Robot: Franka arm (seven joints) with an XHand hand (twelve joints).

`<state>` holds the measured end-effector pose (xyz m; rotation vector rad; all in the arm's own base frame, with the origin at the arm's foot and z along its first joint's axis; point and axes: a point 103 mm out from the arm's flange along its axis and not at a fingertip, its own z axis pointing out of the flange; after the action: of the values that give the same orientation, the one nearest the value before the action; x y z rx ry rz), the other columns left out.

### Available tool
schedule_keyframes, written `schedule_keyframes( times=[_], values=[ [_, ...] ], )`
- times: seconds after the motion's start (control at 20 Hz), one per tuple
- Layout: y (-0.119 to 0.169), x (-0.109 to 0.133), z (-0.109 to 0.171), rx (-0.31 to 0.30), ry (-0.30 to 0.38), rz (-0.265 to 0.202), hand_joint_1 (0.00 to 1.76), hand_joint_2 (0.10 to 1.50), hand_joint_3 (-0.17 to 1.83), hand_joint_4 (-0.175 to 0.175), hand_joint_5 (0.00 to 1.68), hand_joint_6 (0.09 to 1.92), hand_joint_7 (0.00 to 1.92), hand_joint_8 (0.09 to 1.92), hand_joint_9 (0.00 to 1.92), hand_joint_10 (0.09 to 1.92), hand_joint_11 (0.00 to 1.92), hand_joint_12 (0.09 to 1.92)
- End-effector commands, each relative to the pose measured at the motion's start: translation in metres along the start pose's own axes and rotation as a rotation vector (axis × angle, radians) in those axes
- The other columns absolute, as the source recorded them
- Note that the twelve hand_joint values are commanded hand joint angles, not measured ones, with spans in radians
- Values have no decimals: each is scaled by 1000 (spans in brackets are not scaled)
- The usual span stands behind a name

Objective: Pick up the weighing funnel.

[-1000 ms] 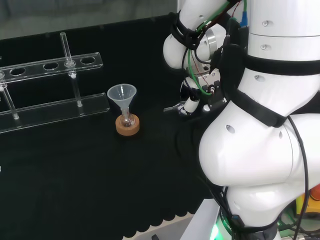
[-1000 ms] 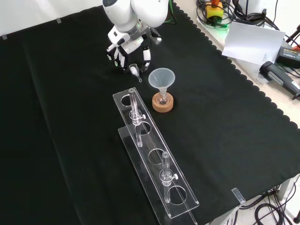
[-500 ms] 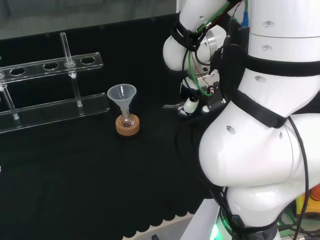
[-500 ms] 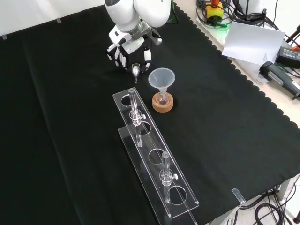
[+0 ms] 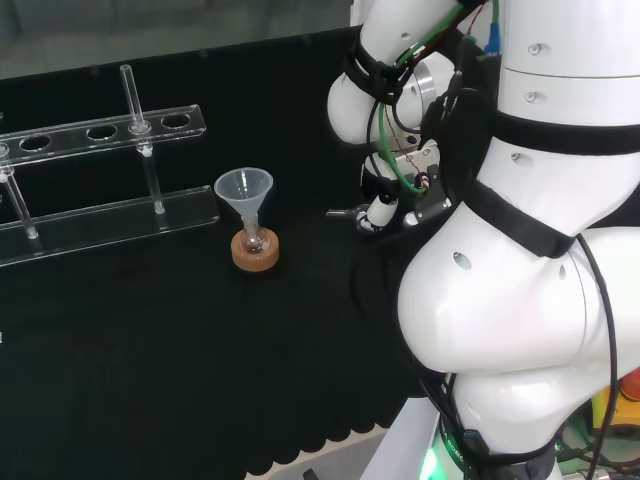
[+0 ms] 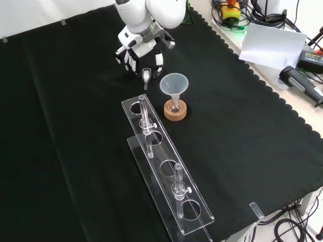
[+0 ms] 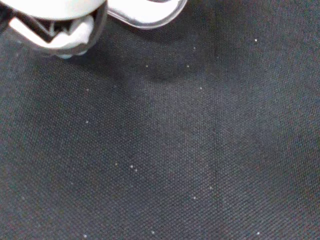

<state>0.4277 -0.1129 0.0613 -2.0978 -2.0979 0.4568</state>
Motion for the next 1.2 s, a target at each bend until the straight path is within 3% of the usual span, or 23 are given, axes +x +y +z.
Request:
schedule_keyframes(
  times=[0.05,0.65,0.85,1.2],
  values=[
    [-1,1,0,-11,0,5,898,491,637,175,1208,451,1208,275,845,351,0,1378],
    [1,1,0,-27,-3,4,916,487,646,175,1248,426,1350,324,933,335,0,1404],
    [1,0,-1,-44,-3,7,1099,710,464,175,1353,408,1383,321,960,292,0,1414],
    [1,1,-1,-53,2,15,1123,718,452,175,1404,330,1423,310,991,266,0,1423]
  ],
)
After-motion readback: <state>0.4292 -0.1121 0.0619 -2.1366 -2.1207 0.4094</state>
